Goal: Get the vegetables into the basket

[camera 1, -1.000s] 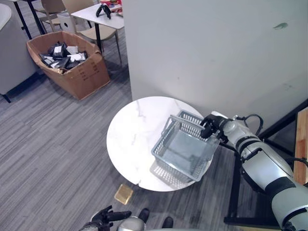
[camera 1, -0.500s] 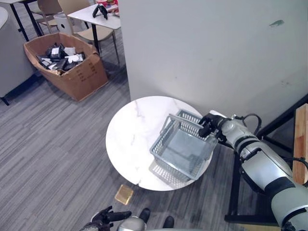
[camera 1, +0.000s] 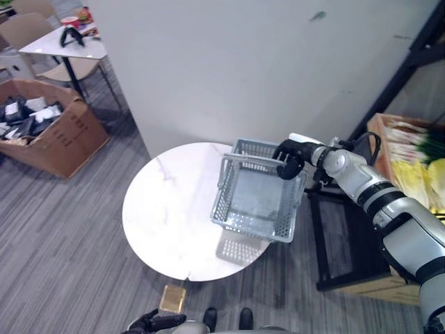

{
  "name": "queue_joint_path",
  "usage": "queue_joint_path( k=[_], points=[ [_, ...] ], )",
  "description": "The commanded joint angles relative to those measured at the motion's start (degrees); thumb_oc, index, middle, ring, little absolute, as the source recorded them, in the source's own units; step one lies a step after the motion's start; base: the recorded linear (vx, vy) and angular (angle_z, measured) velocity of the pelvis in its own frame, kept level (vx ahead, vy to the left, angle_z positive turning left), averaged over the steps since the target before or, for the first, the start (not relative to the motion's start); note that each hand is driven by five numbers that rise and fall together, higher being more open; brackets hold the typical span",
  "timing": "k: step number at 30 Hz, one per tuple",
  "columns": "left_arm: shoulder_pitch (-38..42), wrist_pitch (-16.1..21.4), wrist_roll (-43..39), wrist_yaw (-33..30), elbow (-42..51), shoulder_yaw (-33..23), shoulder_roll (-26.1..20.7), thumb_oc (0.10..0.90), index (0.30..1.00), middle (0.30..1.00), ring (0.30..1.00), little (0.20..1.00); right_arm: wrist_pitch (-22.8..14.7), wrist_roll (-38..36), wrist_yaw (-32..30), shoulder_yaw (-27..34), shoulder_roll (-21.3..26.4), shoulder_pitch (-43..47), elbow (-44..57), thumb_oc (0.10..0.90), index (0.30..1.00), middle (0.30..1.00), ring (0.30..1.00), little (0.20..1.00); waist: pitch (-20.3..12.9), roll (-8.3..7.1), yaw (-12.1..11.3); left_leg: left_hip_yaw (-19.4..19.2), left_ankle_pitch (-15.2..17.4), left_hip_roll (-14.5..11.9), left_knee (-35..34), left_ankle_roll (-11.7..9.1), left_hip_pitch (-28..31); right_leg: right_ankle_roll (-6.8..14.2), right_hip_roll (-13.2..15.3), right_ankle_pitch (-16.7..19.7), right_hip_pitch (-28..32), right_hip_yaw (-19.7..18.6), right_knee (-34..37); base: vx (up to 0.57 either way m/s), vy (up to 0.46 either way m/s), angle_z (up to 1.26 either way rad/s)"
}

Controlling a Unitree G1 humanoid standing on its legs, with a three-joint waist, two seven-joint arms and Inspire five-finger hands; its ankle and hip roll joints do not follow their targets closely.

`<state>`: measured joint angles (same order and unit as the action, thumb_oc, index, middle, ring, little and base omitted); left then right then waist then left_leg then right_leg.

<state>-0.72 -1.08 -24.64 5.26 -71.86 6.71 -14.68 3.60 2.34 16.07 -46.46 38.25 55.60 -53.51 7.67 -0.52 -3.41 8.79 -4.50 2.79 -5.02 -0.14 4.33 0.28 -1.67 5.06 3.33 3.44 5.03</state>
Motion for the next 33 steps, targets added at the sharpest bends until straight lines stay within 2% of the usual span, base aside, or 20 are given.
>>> queue_joint_path(
  k=[1, 3, 7, 13, 26, 27, 28, 33],
  points=[
    [-1.1, 0.1, 2.0, 1.0, -3.4, 3.3, -1.6, 0.9, 1.0, 1.0, 1.0, 1.0, -2.2, -0.8, -2.2, -0.6, 2.3, 9.4, -0.7, 0.4, 0.3, 0.3, 0.3, 0.3, -4.0, -2.71, -2.2, -0.9, 4.0, -0.8, 0.0, -1.4, 1.6, 5.4, 4.3, -3.6, 2.3, -3.9, 0.0, 0.0, -0.008, -0.12],
    [-0.8, 0.2, 3.0, 0.9, -2.8, 4.8, -1.5, 0.9, 1.0, 1.0, 1.0, 1.0, -2.8, 1.1, -3.1, 0.8, -2.0, 7.1, -9.6, 0.4, 0.3, 0.3, 0.3, 0.3, -3.8, -2.6, -3.2, -0.3, 3.9, -0.8, 0.0, -1.3, 1.7, 5.3, 4.2, -3.9, 2.6, -3.4, 0.0, 0.0, 0.0, 0.0],
    [-0.9, 0.3, 2.8, 0.6, -2.7, 5.1, -1.7, 0.9, 1.0, 1.0, 1.0, 1.0, -3.1, 0.5, -4.3, 3.4, -3.3, 6.0, -15.5, 0.4, 0.3, 0.3, 0.3, 0.3, -2.9, -3.09, -4.6, 1.2, 3.3, -0.7, 0.0, -1.4, 0.7, 5.2, 4.1, -4.2, 2.4, -1.9, 0.0, -0.01, -0.021, 0.11],
    [-1.4, 0.4, 2.1, 0.3, -2.7, 4.7, -2.3, 0.9, 1.0, 1.0, 1.0, 1.0, -3.1, -0.8, -5.4, 4.3, -2.4, 7.1, -15.5, 0.4, 0.3, 0.3, 0.3, 0.3, -1.9, -4.03, -5.7, 2.5, 2.8, -0.7, 0.0, -1.5, -0.6, 5.3, 4.0, -4.2, 1.6, -1.2, 0.0, 0.0, -0.022, 0.19],
    [-1.7, 0.5, 1.9, -0.3, -2.2, 5.2, -2.3, 0.9, 1.0, 1.0, 1.0, 1.0, -2.9, 0.3, -6.7, 3.3, -4.6, 10.1, -18.4, 0.4, 0.3, 0.3, 0.3, 0.3, -1.6, -4.55, -7.0, 3.7, 2.5, -0.6, 0.0, -1.8, -1.2, 5.2, 3.9, -4.4, 1.7, -0.1, 0.0, 0.0, -0.002, 0.03],
    [-1.6, 0.5, 1.8, -0.4, -2.2, 5.2, -2.3, 0.9, 1.0, 1.0, 1.0, 1.0, -2.8, 0.9, -7.1, 3.4, -4.6, 10.3, -19.2, 0.773, 0.822, 0.822, 0.822, 0.822, -1.5, -4.53, -7.0, 3.9, 2.4, -0.6, 0.0, -1.8, -1.2, 5.2, 4.0, -4.4, 1.7, 0.1, 0.0, 0.0, -0.004, 0.1],
    [-1.6, 0.5, 1.7, -0.4, -2.1, 5.3, -2.4, 0.9, 1.0, 1.0, 1.0, 1.0, -2.7, 1.3, -7.3, 3.3, -4.8, 10.3, -19.7, 0.9, 1.0, 1.0, 1.0, 1.0, -1.4, -4.52, -7.1, 4.0, 2.5, -0.5, 0.0, -1.8, -1.2, 5.2, 3.9, -4.4, 1.7, 0.1, 0.0, 0.0, -0.002, 0.13],
    [-1.4, 0.5, 1.7, -0.4, -2.1, 5.3, -2.3, 0.9, 1.0, 1.0, 1.0, 1.0, -2.7, 2.0, -7.5, 3.3, -5.4, 9.9, -19.3, 0.9, 1.0, 1.0, 1.0, 1.0, -1.3, -4.34, -7.1, 4.2, 2.5, -0.4, 0.0, -1.7, -1.2, 5.2, 4.0, -4.4, 1.8, 0.2, 0.0, 0.01, -0.001, 0.03]
  ],
)
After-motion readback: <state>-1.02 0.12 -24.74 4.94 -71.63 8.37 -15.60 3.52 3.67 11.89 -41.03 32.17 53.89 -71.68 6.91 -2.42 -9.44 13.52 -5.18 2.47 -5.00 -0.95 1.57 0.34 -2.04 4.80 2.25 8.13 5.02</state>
